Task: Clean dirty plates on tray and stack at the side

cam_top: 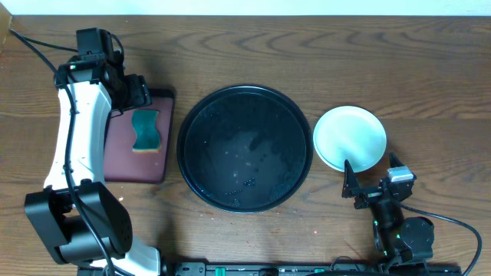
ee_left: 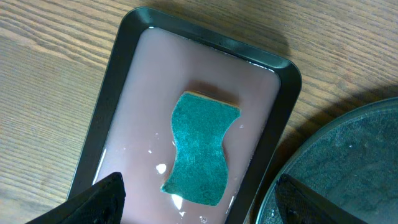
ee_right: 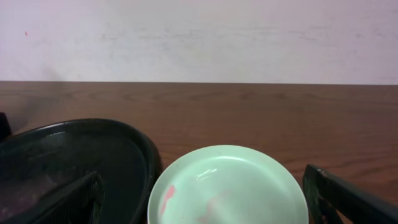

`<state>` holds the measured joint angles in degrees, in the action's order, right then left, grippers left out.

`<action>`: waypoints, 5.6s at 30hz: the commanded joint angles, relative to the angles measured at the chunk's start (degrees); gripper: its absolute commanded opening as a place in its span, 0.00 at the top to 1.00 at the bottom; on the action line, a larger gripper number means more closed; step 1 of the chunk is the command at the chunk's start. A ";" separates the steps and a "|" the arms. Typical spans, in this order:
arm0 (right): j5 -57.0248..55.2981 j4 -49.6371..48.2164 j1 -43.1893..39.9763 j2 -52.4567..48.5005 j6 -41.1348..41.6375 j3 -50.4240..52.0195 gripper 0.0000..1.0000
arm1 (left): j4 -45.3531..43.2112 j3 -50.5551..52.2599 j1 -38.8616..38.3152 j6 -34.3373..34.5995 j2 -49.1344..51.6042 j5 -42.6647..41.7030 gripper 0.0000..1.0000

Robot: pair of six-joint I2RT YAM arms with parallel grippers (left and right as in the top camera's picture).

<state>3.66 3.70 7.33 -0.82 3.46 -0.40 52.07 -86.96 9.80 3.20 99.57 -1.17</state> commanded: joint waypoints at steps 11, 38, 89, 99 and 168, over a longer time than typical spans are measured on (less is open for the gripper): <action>0.44 0.22 0.63 0.44 0.76 0.09 0.01 | 0.07 -0.50 0.15 0.52 0.42 0.31 0.22; 0.44 0.22 0.63 0.44 0.76 0.09 0.01 | -22.45 22.34 -3.78 -2.54 -38.47 1.42 0.22; 0.44 0.22 0.63 0.44 0.76 0.09 0.01 | -48.09 86.73 -8.02 -11.10 -99.49 0.50 0.22; 0.44 0.22 0.63 0.44 0.76 0.09 0.01 | -48.09 86.73 -8.02 -11.10 -99.34 0.50 0.22; 0.44 0.22 0.63 0.44 0.76 0.09 0.01 | -48.09 86.73 -8.02 -11.10 -99.34 0.50 0.21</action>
<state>3.66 3.75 7.33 -0.69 3.46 -0.40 3.27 -2.09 2.02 -7.53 0.64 -0.99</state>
